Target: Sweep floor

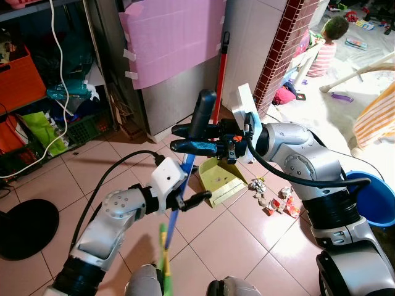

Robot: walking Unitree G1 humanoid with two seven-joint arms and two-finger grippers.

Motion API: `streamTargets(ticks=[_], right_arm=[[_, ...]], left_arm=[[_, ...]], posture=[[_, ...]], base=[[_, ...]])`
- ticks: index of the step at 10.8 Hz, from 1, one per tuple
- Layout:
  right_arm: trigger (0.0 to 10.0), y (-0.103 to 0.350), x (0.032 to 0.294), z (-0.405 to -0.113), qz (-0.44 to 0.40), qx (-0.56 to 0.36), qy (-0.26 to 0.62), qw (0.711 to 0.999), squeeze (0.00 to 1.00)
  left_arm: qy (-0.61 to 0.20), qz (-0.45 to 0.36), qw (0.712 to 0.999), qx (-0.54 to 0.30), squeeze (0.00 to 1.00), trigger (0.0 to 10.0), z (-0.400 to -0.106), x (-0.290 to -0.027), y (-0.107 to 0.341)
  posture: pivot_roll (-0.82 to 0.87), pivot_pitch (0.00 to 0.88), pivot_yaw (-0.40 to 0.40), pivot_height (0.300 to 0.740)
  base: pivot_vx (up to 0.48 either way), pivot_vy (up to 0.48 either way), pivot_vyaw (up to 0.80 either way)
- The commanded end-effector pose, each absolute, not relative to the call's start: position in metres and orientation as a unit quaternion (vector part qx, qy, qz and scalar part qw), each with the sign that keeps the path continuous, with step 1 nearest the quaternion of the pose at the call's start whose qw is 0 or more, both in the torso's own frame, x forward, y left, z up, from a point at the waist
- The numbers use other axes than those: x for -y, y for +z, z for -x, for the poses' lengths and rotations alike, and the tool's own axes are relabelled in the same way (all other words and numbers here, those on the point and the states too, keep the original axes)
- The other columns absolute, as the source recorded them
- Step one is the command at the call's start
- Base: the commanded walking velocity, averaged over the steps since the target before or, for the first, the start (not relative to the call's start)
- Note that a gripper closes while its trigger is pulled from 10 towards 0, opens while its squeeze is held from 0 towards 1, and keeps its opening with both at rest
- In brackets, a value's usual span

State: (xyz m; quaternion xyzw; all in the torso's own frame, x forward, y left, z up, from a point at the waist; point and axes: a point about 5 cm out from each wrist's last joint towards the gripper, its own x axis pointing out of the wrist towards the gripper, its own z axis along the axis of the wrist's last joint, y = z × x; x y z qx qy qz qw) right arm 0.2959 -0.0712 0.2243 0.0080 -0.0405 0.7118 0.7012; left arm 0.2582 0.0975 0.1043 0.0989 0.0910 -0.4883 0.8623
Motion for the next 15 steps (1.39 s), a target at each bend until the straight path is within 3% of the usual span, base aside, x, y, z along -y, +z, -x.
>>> streamTargets(ticks=[1, 7, 15], right_arm=[[0.0, 0.236, 0.068, -0.292, -0.003, 0.069, 0.718, 0.693, 0.00], [0.0, 0.235, 0.065, -0.293, -0.008, 0.071, 0.713, 0.698, 0.00], [0.0, 0.222, 0.062, -0.291, -0.025, 0.062, 0.702, 0.709, 0.00]], left_arm=[[-0.501, -0.105, 0.854, -0.090, 0.00, 0.0, -0.258, -0.092, 0.104], [-0.501, -0.119, 0.852, -0.090, 0.00, 0.0, -0.258, -0.092, 0.101], [-0.459, -0.129, 0.877, -0.063, 0.00, 0.0, -0.279, -0.096, 0.107]], posture=[[0.03, 0.107, -0.038, 0.740], [0.03, 0.107, -0.041, 0.740], [0.04, 0.069, -0.030, 0.740]], base=[[0.000, 0.000, 0.00], [0.000, 0.000, 0.00], [0.000, 0.000, 0.00]])
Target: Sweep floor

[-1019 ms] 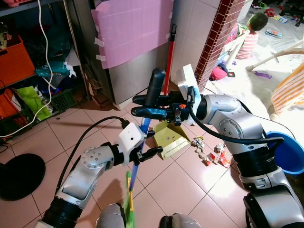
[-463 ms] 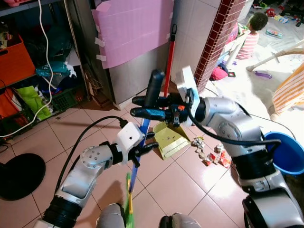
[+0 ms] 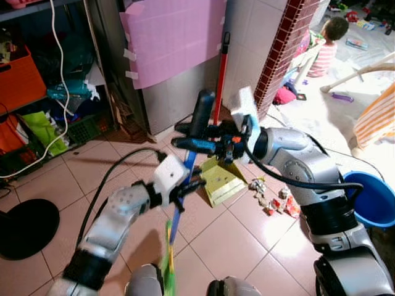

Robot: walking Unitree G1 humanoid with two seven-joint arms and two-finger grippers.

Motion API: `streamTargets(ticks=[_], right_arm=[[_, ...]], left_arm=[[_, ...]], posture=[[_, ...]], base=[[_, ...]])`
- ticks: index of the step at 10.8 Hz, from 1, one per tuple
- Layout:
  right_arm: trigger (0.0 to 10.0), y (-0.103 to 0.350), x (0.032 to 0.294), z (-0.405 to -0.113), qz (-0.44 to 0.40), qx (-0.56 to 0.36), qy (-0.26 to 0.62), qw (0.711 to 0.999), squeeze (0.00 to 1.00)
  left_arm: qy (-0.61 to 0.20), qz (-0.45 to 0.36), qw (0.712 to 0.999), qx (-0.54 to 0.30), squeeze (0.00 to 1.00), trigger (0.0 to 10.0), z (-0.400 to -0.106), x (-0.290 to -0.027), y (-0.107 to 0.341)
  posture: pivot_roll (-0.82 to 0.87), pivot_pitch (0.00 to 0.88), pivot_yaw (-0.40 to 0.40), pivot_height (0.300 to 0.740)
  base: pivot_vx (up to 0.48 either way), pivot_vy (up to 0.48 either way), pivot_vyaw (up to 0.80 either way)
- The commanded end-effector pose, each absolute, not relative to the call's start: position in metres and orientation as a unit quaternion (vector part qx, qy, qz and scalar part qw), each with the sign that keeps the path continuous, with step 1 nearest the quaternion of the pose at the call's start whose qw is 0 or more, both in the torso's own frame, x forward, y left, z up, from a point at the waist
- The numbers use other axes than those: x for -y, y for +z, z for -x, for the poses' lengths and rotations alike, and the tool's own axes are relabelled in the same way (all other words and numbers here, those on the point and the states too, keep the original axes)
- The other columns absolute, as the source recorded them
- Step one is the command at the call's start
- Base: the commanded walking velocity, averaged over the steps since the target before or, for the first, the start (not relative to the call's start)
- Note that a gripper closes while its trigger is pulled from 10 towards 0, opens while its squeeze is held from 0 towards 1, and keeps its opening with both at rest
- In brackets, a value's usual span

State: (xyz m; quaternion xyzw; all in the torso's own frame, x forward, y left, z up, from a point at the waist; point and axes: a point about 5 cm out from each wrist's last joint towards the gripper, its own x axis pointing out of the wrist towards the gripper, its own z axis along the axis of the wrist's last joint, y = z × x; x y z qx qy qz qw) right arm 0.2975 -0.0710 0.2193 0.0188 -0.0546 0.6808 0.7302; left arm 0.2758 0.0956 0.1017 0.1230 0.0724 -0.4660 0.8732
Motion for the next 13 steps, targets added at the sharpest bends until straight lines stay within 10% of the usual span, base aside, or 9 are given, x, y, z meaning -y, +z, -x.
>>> streamTargets(ticks=[1, 2, 3, 10, 13], right_arm=[[0.0, 0.223, 0.061, -0.293, -0.024, 0.064, 0.703, 0.708, 0.00], [0.0, 0.222, 0.061, -0.293, -0.026, 0.063, 0.703, 0.708, 0.00], [10.0, 0.219, 0.061, -0.292, -0.046, 0.044, 0.691, 0.720, 1.00], [10.0, 0.168, 0.104, -0.305, -0.043, 0.020, 0.397, 0.917, 1.00], [10.0, 0.158, 0.106, -0.296, -0.102, 0.022, 0.365, 0.925, 1.00]], left_arm=[[-0.445, -0.129, 0.884, -0.060, 0.00, 0.0, -0.285, -0.100, 0.107], [-0.435, -0.132, 0.889, -0.056, 0.00, 0.0, -0.287, -0.101, 0.106], [-0.403, -0.124, 0.906, -0.039, 0.00, 0.0, -0.291, -0.102, 0.110], [-0.296, -0.142, 0.944, -0.003, 0.00, 0.0, -0.332, -0.100, 0.103], [-0.309, -0.123, 0.943, -0.010, 0.00, 0.0, -0.333, -0.087, 0.095]], posture=[[0.04, 0.057, -0.041, 0.740], [0.05, 0.049, -0.055, 0.740], [0.05, 0.048, -0.078, 0.740], [-0.02, 0.084, -0.024, 0.740], [-0.01, 0.075, -0.015, 0.740]], base=[[0.000, 0.000, 0.00], [0.000, 0.000, 0.00], [0.000, 0.000, 0.00], [0.000, 0.000, 0.00], [0.000, 0.000, 0.00]])
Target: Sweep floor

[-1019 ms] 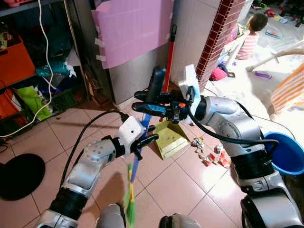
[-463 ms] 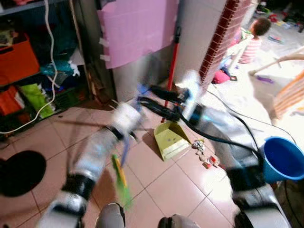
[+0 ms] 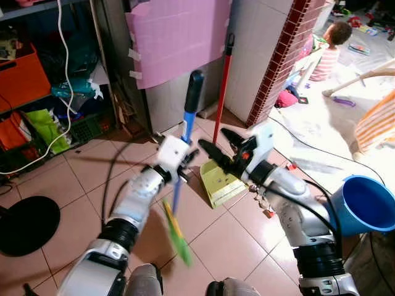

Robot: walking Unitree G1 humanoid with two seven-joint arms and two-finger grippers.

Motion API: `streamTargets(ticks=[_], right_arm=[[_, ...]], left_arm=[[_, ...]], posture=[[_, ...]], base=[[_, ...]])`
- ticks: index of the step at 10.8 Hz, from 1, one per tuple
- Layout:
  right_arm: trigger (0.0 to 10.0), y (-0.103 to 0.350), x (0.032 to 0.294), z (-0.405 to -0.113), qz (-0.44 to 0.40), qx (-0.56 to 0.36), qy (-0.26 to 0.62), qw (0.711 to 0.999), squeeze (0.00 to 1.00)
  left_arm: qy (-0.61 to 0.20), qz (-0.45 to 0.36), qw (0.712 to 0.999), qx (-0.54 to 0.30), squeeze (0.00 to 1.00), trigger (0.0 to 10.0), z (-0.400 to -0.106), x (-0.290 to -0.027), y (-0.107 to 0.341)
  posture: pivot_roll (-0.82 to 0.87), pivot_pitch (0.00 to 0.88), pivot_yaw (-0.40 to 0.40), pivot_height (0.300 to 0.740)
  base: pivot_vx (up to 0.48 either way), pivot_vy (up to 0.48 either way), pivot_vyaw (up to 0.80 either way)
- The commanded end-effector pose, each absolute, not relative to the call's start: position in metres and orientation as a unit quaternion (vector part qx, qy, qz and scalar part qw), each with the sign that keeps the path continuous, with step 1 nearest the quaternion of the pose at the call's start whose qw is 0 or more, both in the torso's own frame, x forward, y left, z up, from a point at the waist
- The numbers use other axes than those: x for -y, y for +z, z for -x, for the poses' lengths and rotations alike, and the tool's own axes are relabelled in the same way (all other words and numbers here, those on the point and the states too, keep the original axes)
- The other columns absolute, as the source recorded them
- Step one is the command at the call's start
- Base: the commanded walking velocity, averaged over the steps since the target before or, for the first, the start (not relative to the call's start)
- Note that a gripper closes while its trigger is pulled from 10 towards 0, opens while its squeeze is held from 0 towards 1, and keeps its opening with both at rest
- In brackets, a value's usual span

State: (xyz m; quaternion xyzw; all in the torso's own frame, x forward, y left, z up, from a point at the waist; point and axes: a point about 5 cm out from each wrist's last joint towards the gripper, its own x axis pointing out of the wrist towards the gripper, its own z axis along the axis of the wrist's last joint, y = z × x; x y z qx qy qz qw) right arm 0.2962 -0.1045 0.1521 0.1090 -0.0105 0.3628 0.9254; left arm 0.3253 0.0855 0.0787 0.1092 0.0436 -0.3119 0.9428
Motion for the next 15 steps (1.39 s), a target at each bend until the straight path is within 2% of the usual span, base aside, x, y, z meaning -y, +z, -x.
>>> streamTargets(ticks=[1, 3, 7, 9, 11, 12, 13, 14, 15], right_arm=[[10.0, 0.179, 0.105, -0.302, -0.116, 0.059, 0.356, 0.926, 1.00], [10.0, 0.208, 0.104, -0.310, -0.111, 0.097, 0.361, 0.921, 1.00], [10.0, 0.212, 0.087, -0.307, -0.113, 0.087, 0.381, 0.913, 1.00], [10.0, 0.211, 0.076, -0.298, -0.130, 0.081, 0.412, 0.898, 1.00], [10.0, 0.199, 0.089, -0.294, -0.102, 0.062, 0.419, 0.900, 1.00], [10.0, 0.195, 0.086, -0.285, -0.089, 0.049, 0.454, 0.885, 0.85], [10.0, 0.192, 0.086, -0.285, -0.086, 0.046, 0.450, 0.888, 0.50], [10.0, 0.193, 0.081, -0.286, -0.087, 0.050, 0.449, 0.888, 0.00], [10.0, 0.194, 0.075, -0.287, -0.087, 0.053, 0.449, 0.888, 0.00]], left_arm=[[-0.314, -0.119, 0.942, -0.014, 0.00, 0.0, -0.333, -0.082, 0.091], [-0.324, -0.103, 0.940, -0.019, 0.00, 0.0, -0.334, -0.073, 0.088], [-0.340, -0.100, 0.935, -0.014, 0.00, 0.0, -0.335, -0.059, 0.089], [-0.337, -0.096, 0.936, -0.017, 0.00, 0.0, -0.337, -0.058, 0.090], [-0.306, -0.095, 0.947, -0.015, 0.00, 0.0, -0.344, -0.070, 0.094], [-0.305, -0.097, 0.947, -0.013, 0.00, 0.0, -0.344, -0.070, 0.094], [-0.309, -0.096, 0.946, -0.013, 0.00, 0.0, -0.344, -0.068, 0.094], [-0.318, -0.095, 0.943, -0.014, 0.00, 0.0, -0.342, -0.062, 0.092], [-0.320, -0.095, 0.943, -0.015, 0.00, 0.0, -0.341, -0.060, 0.091]], posture=[[-0.02, 0.073, -0.015, 0.740], [-0.03, 0.070, -0.018, 0.740], [-0.03, 0.069, -0.026, 0.740], [-0.03, 0.068, -0.026, 0.740], [-0.03, 0.069, -0.021, 0.740], [-0.04, 0.069, -0.019, 0.740], [-0.04, 0.069, -0.019, 0.740], [-0.04, 0.071, -0.018, 0.740], [-0.04, 0.073, -0.018, 0.740]], base=[[0.000, 0.000, 0.00], [0.000, 0.000, 0.00], [0.000, 0.000, 0.00], [0.000, 0.000, 0.00], [0.000, 0.000, 0.00], [0.000, 0.000, 0.00], [0.000, 0.000, 0.00], [0.000, 0.000, 0.00], [0.000, 0.000, 0.00]])
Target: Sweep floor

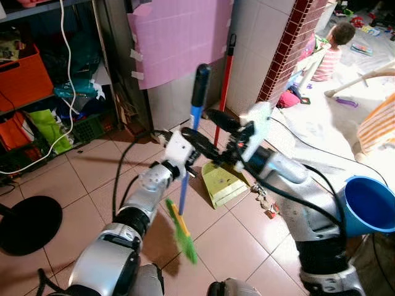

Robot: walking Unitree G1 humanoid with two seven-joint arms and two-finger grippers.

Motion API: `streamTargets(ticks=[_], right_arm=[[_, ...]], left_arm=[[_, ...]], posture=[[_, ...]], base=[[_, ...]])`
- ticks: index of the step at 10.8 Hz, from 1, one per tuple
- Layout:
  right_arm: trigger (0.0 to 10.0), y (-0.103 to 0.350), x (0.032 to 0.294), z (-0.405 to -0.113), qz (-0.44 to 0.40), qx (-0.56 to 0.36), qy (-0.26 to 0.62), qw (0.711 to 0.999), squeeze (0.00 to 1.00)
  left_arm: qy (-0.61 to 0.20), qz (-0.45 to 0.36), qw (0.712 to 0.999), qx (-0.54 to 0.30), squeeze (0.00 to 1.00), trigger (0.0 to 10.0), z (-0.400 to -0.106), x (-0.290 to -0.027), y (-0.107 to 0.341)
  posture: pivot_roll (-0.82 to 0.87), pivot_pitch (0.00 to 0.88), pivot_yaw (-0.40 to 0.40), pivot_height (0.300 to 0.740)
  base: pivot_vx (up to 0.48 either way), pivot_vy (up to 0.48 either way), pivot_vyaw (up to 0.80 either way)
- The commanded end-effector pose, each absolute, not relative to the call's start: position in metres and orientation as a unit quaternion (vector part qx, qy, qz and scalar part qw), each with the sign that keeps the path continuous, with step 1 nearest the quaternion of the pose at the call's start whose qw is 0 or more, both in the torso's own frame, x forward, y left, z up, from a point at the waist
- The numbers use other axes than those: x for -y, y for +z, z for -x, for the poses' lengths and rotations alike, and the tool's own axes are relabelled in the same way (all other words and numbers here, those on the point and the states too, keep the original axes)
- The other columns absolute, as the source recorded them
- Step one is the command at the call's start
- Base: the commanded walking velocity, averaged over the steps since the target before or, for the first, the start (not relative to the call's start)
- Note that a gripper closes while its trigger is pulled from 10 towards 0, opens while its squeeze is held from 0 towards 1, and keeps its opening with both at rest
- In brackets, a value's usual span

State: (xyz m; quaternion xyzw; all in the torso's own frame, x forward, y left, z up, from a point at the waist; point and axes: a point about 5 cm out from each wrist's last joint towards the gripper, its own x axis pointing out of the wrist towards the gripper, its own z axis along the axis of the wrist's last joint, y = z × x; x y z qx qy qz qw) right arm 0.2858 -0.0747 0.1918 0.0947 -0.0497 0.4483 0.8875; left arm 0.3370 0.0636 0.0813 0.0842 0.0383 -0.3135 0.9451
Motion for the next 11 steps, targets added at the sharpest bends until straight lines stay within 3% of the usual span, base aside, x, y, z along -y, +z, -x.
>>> streamTargets(ticks=[1, 5, 6, 11], right_arm=[[10.0, 0.194, 0.072, -0.287, -0.086, 0.055, 0.448, 0.888, 0.00], [10.0, 0.190, 0.049, -0.297, -0.100, 0.054, 0.417, 0.902, 0.00], [0.0, 0.192, 0.049, -0.303, -0.114, 0.055, 0.400, 0.908, 0.00], [0.0, 0.202, 0.049, -0.317, -0.119, 0.064, 0.387, 0.912, 0.00]], left_arm=[[-0.321, -0.093, 0.942, -0.015, 0.00, 0.0, -0.340, -0.058, 0.091], [-0.333, -0.086, 0.939, -0.014, 0.00, 0.0, -0.339, -0.042, 0.093], [-0.335, -0.084, 0.938, -0.013, 0.00, 0.0, -0.338, -0.039, 0.093], [-0.340, -0.084, 0.936, -0.021, 0.00, 0.0, -0.335, -0.038, 0.087]], posture=[[-0.04, 0.075, -0.018, 0.740], [-0.03, 0.077, -0.021, 0.740], [-0.04, 0.079, -0.021, 0.740], [-0.04, 0.079, -0.020, 0.740]], base=[[0.000, 0.000, 0.00], [0.000, 0.000, 0.00], [0.000, 0.000, 0.00], [0.000, 0.000, 0.00]])
